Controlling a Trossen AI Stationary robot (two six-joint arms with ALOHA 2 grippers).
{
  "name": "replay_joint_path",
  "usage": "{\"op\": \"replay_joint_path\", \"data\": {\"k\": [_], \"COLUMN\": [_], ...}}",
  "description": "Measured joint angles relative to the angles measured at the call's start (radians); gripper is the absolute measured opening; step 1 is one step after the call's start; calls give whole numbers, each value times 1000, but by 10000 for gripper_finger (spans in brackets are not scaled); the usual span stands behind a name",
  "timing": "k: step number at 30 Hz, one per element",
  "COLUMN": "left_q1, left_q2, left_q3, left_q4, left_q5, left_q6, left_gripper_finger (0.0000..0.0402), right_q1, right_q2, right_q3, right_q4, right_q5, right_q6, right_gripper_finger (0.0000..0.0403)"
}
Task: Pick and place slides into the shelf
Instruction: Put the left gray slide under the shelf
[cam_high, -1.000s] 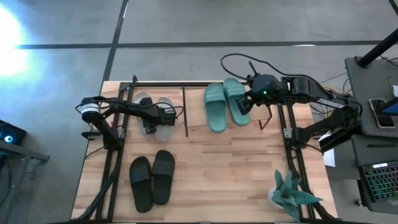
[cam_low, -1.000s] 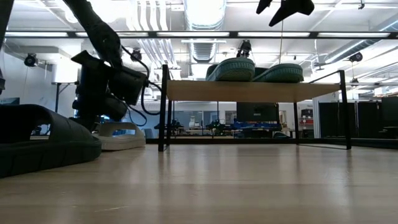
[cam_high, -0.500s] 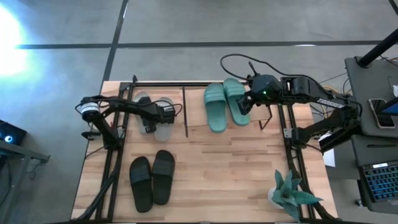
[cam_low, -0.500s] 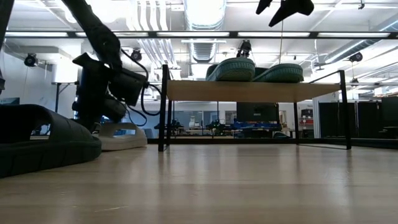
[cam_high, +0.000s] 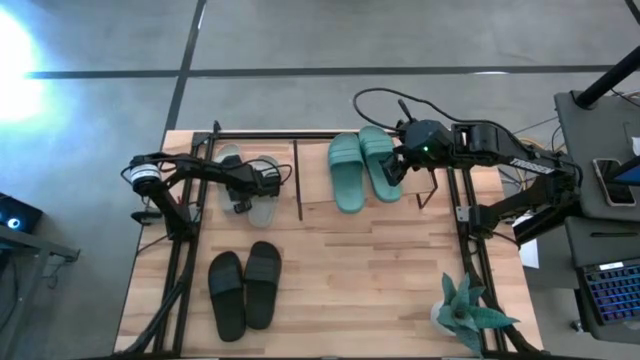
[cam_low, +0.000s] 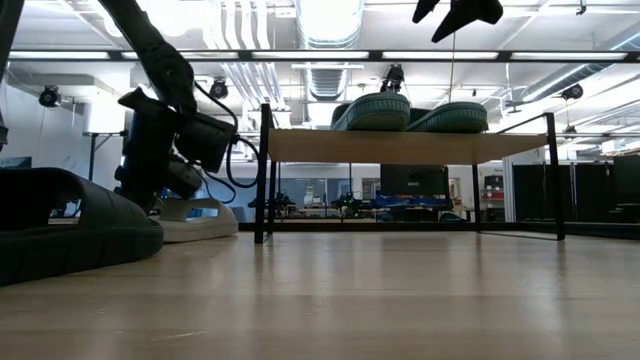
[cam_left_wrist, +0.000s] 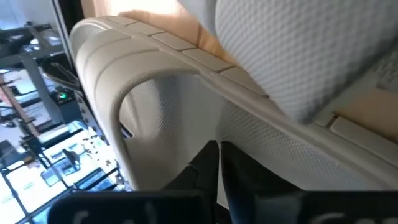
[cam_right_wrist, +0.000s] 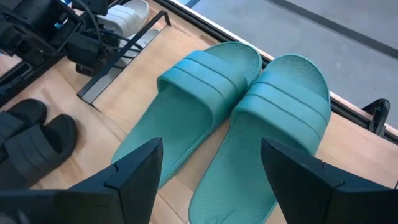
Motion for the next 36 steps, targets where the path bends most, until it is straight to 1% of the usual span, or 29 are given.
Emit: {"op": "replay_joint_path", "data": {"k": [3, 5, 10, 14, 17, 21, 24, 28, 30, 33, 36], "left_q1": [1, 0, -17, -31, -50, -63, -64, -65, -65, -65, -64], "left_q2": [-17, -46, -204, -365, -462, -524, -528, -481, -421, -302, -196], "left_q3": [1, 11, 64, 152, 235, 346, 380, 373, 372, 370, 370], "left_q4": [-4, -45, -165, -223, -247, -303, -347, -389, -434, -496, -489], "left_q5": [29, 72, 113, 180, 208, 213, 185, 190, 185, 107, 61], "left_q6": [-9, -23, -72, -92, -119, -169, -167, -111, -108, -86, -39], "left_gripper_finger": [1, 0, 0, 0, 0, 0, 0, 0, 0, 2, 24], "right_q1": [0, 0, 0, 0, 0, 0, 0, 0, 0, 0, 0], "right_q2": [0, 0, 0, 0, 0, 0, 0, 0, 0, 0, 0], "right_q3": [0, 0, 0, 0, 0, 0, 0, 0, 0, 0, 0], "right_q4": [0, 0, 0, 0, 0, 0, -1, -11, -18, -40, -61], "right_q5": [-6, -7, -7, -7, -8, -8, -9, -11, -11, -10, -10], "right_q6": [0, 0, -9, -36, -62, -77, -92, -98, -98, -98, -97], "right_gripper_finger": [262, 262, 259, 252, 246, 238, 235, 237, 237, 237, 237]}}
